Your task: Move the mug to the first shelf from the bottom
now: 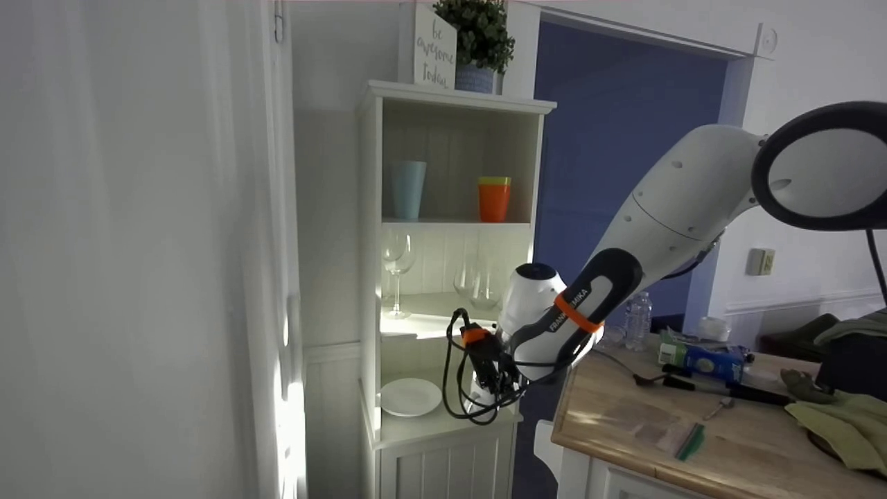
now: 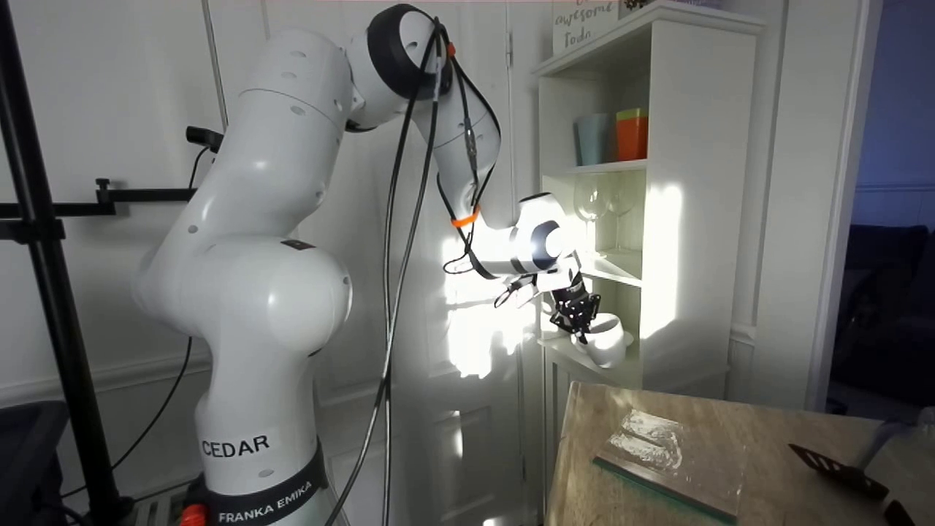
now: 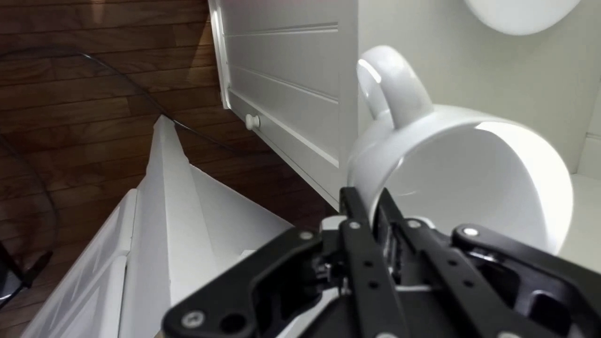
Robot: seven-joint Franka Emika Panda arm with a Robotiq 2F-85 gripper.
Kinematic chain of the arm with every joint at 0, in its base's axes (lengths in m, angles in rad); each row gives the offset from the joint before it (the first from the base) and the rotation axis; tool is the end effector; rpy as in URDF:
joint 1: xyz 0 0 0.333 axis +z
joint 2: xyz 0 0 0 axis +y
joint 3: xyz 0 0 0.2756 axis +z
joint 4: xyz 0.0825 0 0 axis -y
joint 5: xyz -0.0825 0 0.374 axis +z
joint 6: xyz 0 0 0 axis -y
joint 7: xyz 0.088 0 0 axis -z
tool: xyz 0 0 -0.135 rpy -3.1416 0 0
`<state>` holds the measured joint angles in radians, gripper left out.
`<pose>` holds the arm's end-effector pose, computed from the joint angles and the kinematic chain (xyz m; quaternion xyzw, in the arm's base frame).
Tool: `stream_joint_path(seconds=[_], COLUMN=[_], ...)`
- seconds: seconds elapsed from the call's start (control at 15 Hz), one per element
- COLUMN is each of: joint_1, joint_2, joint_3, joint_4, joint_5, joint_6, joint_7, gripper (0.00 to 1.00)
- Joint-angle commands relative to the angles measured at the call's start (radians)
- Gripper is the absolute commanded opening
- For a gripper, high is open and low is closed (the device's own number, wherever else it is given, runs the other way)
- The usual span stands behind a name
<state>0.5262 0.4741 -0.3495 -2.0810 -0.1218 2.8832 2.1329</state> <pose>0.5950 0.1118 0.1908 -0.6169 0.7615 -0.1606 0.1173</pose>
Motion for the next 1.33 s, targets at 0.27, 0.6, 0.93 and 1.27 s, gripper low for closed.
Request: stream_joint_path(seconds=[0.27, 0.6, 0.93, 1.27], joint_1=[-0.021, -0.011, -0.004, -0.010], joint_2=[0.058, 0.112, 0.157, 0.182], joint_3=[0.001, -0.017, -0.029, -0.030], joint_4=[0.050, 0.078, 0.106, 0.131], joint_5=[-0.033, -0.010, 0.019, 0.032], joint_6=[0.085, 0.146, 0.179, 0.187], joint_7=[0.015, 0.000, -0.024, -0.046], gripper=[0.02, 0.02, 0.02, 0.02])
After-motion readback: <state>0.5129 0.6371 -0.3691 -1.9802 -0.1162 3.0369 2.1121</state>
